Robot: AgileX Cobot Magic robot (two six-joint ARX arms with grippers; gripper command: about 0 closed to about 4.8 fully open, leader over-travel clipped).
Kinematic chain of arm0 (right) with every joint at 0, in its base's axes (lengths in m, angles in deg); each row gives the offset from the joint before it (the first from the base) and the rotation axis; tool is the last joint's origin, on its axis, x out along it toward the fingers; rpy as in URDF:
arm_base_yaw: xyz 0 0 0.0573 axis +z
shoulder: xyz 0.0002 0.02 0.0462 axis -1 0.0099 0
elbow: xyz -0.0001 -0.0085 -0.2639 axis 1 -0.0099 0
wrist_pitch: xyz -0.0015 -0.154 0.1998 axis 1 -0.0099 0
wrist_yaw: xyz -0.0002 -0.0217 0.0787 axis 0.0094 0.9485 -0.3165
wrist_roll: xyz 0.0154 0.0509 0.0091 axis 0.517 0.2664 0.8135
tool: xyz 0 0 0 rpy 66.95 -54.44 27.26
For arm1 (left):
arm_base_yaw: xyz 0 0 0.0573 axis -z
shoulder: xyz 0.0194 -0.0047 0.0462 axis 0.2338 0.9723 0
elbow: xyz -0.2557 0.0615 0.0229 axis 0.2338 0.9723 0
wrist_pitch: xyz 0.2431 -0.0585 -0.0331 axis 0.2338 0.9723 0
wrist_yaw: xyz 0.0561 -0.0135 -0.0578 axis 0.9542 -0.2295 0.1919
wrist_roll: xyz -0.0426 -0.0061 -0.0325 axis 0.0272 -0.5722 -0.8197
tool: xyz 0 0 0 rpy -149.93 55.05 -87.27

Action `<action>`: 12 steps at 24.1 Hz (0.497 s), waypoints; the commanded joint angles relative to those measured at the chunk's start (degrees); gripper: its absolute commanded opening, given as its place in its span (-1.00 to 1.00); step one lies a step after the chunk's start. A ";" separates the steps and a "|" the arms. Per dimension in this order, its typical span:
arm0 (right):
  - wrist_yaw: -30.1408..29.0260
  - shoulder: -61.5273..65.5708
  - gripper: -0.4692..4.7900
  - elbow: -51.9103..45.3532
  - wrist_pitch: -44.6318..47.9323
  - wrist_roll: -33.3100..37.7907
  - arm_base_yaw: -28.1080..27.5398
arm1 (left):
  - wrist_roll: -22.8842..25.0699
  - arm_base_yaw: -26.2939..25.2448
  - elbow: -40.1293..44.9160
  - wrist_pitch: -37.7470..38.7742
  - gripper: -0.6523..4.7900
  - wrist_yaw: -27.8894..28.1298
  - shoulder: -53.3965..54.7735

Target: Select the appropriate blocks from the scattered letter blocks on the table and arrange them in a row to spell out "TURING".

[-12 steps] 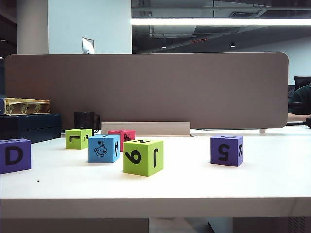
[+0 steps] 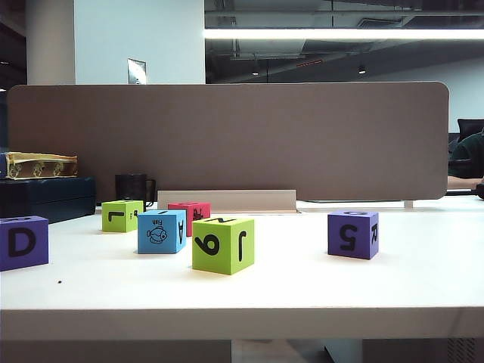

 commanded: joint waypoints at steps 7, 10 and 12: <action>-0.15 -0.50 -0.82 -0.11 1.25 0.72 0.02 | -2.84 -0.07 0.11 -0.28 -0.78 -0.28 0.04; -0.13 -0.50 -0.83 0.79 -0.31 2.23 0.02 | -4.20 -0.07 -0.07 -0.48 -0.78 -3.45 0.04; -0.13 -0.50 -0.83 1.46 -1.01 2.89 0.02 | -4.24 -0.07 -0.11 -0.68 -0.78 -4.39 0.04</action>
